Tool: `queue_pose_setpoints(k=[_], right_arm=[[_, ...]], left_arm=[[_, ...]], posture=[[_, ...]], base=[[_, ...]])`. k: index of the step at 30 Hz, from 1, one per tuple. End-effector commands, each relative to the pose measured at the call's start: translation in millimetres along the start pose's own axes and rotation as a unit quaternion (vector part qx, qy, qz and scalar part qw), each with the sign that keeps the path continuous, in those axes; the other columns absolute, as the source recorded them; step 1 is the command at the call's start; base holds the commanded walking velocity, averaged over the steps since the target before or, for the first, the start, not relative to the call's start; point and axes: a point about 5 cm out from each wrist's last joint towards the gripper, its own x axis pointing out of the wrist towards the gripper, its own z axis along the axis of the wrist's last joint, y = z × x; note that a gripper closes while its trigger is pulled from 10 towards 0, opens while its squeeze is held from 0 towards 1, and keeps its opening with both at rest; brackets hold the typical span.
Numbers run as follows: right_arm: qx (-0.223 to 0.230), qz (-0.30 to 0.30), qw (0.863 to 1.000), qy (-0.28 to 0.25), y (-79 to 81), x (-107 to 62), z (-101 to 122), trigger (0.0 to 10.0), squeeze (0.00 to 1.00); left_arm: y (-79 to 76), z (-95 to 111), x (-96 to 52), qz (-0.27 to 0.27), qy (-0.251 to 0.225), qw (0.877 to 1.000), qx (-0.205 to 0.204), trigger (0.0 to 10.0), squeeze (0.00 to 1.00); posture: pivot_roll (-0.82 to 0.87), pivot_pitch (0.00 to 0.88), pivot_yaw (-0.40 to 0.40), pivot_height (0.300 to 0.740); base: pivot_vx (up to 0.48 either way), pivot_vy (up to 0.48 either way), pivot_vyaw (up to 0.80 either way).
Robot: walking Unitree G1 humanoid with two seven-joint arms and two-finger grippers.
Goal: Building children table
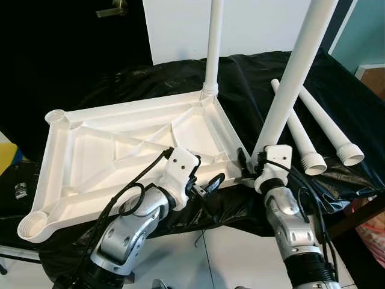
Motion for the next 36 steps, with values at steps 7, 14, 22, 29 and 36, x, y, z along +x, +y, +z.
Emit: queue_pose_setpoints(k=[7, 14, 22, 29, 36], right_arm=[[-0.011, 0.153, 0.988, -0.002, -15.6, 5.9, 8.9, 10.0, 0.00], [-0.057, 0.243, 0.968, 0.030, -25.8, 17.2, 5.8, 10.0, 0.00], [-0.050, 0.270, 0.960, 0.050, -25.2, 16.9, -4.3, 0.0, 0.00], [-0.037, 0.275, 0.959, 0.054, -25.9, 12.3, -13.3, 0.0, 0.00], [-0.020, 0.255, 0.966, 0.050, -23.5, 12.6, -15.5, 10.0, 0.00]], left_arm=[[-6.8, -1.9, -2.8, -0.022, 0.006, 1.000, 0.003, 10.0, 0.00], [-12.8, -1.7, -2.4, -0.034, 0.008, 0.999, -0.001, 10.0, 0.00], [-15.8, -1.4, -3.2, -0.038, 0.008, 0.999, -0.003, 10.0, 0.00], [-14.5, -0.4, -2.9, -0.036, 0.008, 0.999, -0.002, 10.0, 0.00], [-11.7, 0.5, -3.1, -0.034, 0.009, 0.999, 0.004, 10.0, 0.00]], posture=[[-0.01, 0.083, 0.000, 0.740], [0.00, 0.099, 0.009, 0.740], [0.00, 0.109, 0.009, 0.740], [0.00, 0.112, 0.006, 0.740], [0.02, 0.123, 0.010, 0.740]], base=[[0.000, 0.000, 0.00], [0.000, 0.000, 0.00], [0.000, 0.000, 0.00], [0.000, 0.000, 0.00], [0.000, 0.000, 0.00]])
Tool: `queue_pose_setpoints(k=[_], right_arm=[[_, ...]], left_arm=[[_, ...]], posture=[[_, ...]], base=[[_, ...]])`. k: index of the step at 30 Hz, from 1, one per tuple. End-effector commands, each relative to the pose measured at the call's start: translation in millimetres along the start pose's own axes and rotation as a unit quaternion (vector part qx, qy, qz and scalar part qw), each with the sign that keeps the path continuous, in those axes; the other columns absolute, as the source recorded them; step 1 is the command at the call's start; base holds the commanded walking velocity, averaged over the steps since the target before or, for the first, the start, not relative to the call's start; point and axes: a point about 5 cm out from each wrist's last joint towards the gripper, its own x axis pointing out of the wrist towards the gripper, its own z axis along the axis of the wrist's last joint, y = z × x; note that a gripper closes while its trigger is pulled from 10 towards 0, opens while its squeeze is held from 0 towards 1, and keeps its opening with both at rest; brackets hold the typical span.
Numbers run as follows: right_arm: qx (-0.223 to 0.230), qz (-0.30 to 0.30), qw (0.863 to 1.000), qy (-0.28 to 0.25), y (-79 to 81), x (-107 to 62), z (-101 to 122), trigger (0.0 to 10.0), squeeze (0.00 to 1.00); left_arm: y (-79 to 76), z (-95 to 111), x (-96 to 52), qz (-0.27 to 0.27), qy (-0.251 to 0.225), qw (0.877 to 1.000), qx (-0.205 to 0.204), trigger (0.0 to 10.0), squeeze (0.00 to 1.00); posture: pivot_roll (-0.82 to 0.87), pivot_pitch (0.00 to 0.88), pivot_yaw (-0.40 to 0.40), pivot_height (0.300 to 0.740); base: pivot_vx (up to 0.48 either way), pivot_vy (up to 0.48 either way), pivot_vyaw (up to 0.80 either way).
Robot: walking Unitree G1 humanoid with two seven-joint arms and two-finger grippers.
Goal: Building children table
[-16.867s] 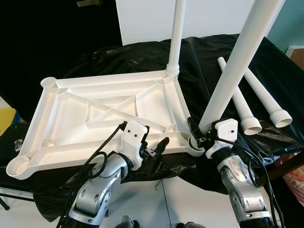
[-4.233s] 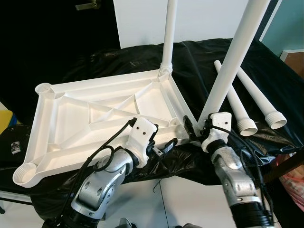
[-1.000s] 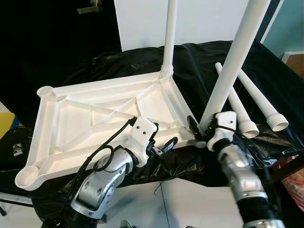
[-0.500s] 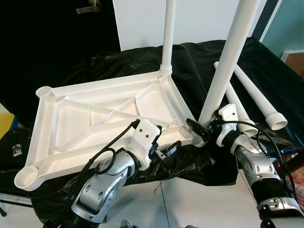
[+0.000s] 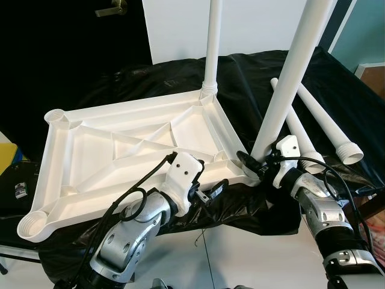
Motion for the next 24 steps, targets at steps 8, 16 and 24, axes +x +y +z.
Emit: queue_pose_setpoints(k=[8, 16, 24], right_arm=[[0.042, -0.092, 0.995, 0.014, 23.5, 1.5, -14.1, 10.0, 0.00], [0.076, -0.219, 0.973, 0.022, 43.9, 2.3, -23.5, 10.0, 0.00], [0.106, -0.344, 0.933, 0.024, 46.8, 5.2, -22.1, 10.0, 0.00]], left_arm=[[-0.9, 4.8, 1.5, 0.001, -0.008, 1.000, 0.007, 10.0, 0.00], [6.8, 7.9, 2.8, 0.022, -0.016, 1.000, 0.013, 10.0, 0.00], [8.2, 6.9, 7.0, 0.019, -0.018, 1.000, 0.012, 10.0, 0.00]], posture=[[0.05, 0.128, -0.033, 0.740], [0.05, 0.112, -0.031, 0.740], [0.01, 0.089, -0.013, 0.740]], base=[[0.000, 0.000, 0.00], [0.000, 0.000, 0.00], [0.000, 0.000, 0.00]])
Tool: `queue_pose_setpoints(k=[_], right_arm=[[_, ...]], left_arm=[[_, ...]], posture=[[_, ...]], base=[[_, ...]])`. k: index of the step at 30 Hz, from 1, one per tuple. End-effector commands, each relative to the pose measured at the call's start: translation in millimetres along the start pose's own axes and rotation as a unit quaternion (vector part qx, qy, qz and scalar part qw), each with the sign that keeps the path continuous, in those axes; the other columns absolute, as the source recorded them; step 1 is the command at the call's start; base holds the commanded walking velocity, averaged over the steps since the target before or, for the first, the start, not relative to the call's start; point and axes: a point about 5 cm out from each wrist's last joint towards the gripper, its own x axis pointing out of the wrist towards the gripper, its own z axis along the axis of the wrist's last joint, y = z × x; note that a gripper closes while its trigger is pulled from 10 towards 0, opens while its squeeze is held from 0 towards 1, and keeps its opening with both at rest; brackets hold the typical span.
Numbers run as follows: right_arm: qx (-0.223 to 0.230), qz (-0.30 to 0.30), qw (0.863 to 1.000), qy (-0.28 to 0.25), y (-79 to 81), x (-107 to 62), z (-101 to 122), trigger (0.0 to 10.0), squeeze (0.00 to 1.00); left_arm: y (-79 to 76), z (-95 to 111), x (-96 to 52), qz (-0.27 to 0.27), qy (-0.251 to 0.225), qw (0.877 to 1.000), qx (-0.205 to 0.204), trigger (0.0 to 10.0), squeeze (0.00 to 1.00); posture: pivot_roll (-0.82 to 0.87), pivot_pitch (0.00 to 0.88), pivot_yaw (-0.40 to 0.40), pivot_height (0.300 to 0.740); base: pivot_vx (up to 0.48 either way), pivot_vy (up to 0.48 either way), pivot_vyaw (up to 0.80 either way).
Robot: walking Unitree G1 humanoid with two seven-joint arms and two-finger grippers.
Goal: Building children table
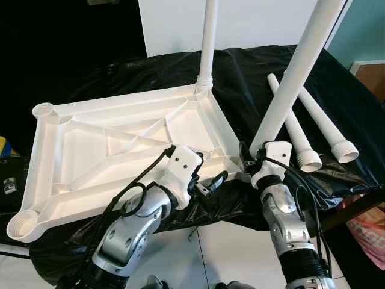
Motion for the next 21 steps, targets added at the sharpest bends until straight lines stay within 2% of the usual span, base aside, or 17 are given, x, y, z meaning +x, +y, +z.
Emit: queue_pose_setpoints(k=[1, 15, 16, 21], right_arm=[[0.022, -0.027, 0.998, 0.058, -1.0, -8.1, -20.8, 10.0, 0.00], [-0.002, 0.004, 1.000, 0.014, 1.6, -6.2, -2.6, 10.0, 0.00], [0.002, 0.011, 1.000, 0.010, 0.5, -5.5, -0.3, 10.0, 1.00], [0.010, 0.044, 0.999, -0.005, -2.9, -6.1, 7.3, 10.0, 1.00]], left_arm=[[2.0, -0.6, 1.0, 0.001, 0.000, 1.000, 0.005, 10.0, 0.00], [3.9, 0.2, 8.9, 0.006, -0.006, 1.000, 0.027, 10.0, 0.00], [5.3, 0.5, 9.3, 0.011, -0.007, 0.999, 0.031, 10.0, 0.00], [7.5, 0.9, 8.9, 0.024, -0.012, 0.999, 0.034, 10.0, 0.00]], posture=[[0.01, 0.081, -0.007, 0.740], [-0.02, 0.059, -0.002, 0.740], [-0.02, 0.057, -0.005, 0.740], [-0.01, 0.059, -0.009, 0.740]], base=[[0.000, 0.000, 0.00], [0.000, 0.000, 0.00], [0.000, 0.000, 0.00], [0.000, 0.000, 0.00]])
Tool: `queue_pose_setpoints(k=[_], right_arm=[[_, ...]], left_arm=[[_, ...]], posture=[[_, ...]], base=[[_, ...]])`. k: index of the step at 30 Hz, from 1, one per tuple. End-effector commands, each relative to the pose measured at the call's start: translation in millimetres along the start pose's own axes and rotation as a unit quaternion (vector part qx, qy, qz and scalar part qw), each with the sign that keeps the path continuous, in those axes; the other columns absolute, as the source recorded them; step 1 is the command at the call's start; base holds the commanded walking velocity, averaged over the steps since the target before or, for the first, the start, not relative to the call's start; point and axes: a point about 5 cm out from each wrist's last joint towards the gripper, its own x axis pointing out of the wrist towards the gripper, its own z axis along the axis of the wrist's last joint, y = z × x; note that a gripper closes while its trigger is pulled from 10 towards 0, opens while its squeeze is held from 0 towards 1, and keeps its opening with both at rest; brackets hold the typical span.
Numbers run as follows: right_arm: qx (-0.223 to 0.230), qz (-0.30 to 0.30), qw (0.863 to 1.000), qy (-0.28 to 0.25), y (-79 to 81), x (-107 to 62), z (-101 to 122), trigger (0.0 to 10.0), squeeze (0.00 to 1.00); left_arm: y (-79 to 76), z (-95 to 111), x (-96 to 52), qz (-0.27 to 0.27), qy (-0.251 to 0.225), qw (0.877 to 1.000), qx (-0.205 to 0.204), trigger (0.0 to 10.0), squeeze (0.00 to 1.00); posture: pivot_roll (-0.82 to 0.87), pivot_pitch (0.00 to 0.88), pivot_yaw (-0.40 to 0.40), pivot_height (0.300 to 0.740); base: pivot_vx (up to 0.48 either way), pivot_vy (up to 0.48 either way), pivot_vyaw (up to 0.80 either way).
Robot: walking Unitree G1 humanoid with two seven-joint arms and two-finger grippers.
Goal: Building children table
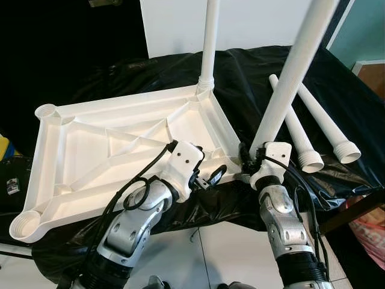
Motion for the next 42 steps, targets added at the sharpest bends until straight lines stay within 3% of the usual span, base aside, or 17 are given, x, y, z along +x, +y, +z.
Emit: queue_pose_setpoints(k=[1, 7, 8, 11, 13, 22, 23, 24, 25, 40, 41, 42], right_arm=[[0.011, 0.031, 0.999, -0.002, -1.3, -3.0, 2.7, 10.0, 1.00], [0.011, 0.071, 0.997, -0.009, -3.5, -4.7, 7.2, 10.0, 1.00], [0.004, 0.115, 0.993, -0.008, -7.2, -4.7, 10.0, 10.0, 0.00], [-0.007, 0.159, 0.987, -0.005, -11.0, -3.6, 12.4, 10.0, 0.00], [-0.026, 0.231, 0.973, 0.004, -16.5, 1.0, 15.4, 10.0, 0.00], [-0.075, 0.284, 0.956, 0.029, -25.7, 21.7, 14.0, 10.0, 0.00], [-0.081, 0.289, 0.953, 0.038, -27.4, 24.1, 11.0, 7.1, 0.00], [-0.084, 0.292, 0.952, 0.045, -28.6, 25.3, 8.9, 2.5, 0.00], [-0.085, 0.295, 0.950, 0.052, -30.0, 24.7, 6.0, 0.0, 0.00], [-0.072, 0.301, 0.947, 0.087, -36.3, 16.2, -15.1, 0.0, 0.00], [-0.070, 0.287, 0.951, 0.088, -35.1, 16.1, -17.1, 10.0, 0.00], [-0.067, 0.277, 0.954, 0.089, -34.2, 16.0, -18.2, 10.0, 0.00]], left_arm=[[-0.8, -0.3, 0.2, 0.009, -0.003, 1.000, 0.002, 10.0, 0.00], [-2.3, -1.4, -0.6, 0.005, -0.001, 1.000, -0.001, 10.0, 0.00], [-2.5, -2.7, -1.0, 0.003, 0.001, 1.000, -0.003, 10.0, 0.00], [-2.3, -3.8, -1.0, -0.001, 0.004, 1.000, -0.006, 10.0, 0.00], [-2.5, -4.3, 0.0, -0.009, 0.006, 1.000, -0.011, 10.0, 0.00], [-5.6, -3.4, 2.0, -0.024, 0.005, 1.000, -0.009, 10.0, 0.00], [-6.1, -3.2, 1.8, -0.025, 0.005, 1.000, -0.008, 10.0, 0.00], [-6.3, -3.1, 1.7, -0.025, 0.005, 1.000, -0.007, 10.0, 0.00], [-6.0, -3.2, 1.4, -0.024, 0.006, 1.000, -0.007, 10.0, 0.00], [-8.1, -5.5, -1.5, -0.020, 0.008, 1.000, -0.007, 10.0, 0.00], [-8.3, -5.6, -1.2, -0.021, 0.009, 1.000, -0.007, 10.0, 0.00], [-8.4, -5.6, -1.0, -0.022, 0.009, 1.000, -0.006, 10.0, 0.00]], posture=[[-0.01, 0.061, -0.010, 0.740], [-0.01, 0.061, -0.013, 0.740], [-0.01, 0.057, -0.017, 0.740], [-0.01, 0.054, -0.016, 0.740], [-0.02, 0.051, -0.015, 0.740], [0.00, 0.039, -0.018, 0.740], [0.00, 0.038, -0.020, 0.740], [0.00, 0.037, -0.022, 0.740], [0.01, 0.036, -0.027, 0.740], [0.01, 0.026, -0.026, 0.740], [0.01, 0.028, -0.025, 0.740], [0.01, 0.028, -0.025, 0.740]], base=[[0.000, 0.000, 0.00], [0.000, 0.000, 0.00], [0.000, 0.000, 0.00], [0.000, 0.000, 0.00], [0.000, 0.000, 0.00], [0.000, 0.000, 0.00], [0.000, 0.000, 0.00], [0.000, 0.000, 0.00], [0.000, 0.000, 0.00], [0.000, 0.000, 0.00], [0.000, 0.000, 0.00], [0.000, 0.000, 0.00]])
